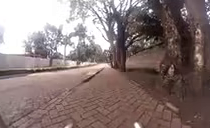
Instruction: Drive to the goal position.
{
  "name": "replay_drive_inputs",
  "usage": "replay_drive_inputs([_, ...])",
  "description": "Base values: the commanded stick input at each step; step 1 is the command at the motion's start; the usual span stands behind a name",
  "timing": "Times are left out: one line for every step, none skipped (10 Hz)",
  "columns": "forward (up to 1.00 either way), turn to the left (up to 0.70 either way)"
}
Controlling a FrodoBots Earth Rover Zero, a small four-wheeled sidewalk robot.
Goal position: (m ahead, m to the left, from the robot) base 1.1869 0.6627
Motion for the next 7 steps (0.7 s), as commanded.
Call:
replay_drive_inputs([0.5, 0.1])
replay_drive_inputs([0.5, 0.11])
replay_drive_inputs([0.5, 0.12])
replay_drive_inputs([0.5, 0.19])
replay_drive_inputs([0.5, 0.18])
replay_drive_inputs([0.5, 0.16])
replay_drive_inputs([0.5, 0.08])
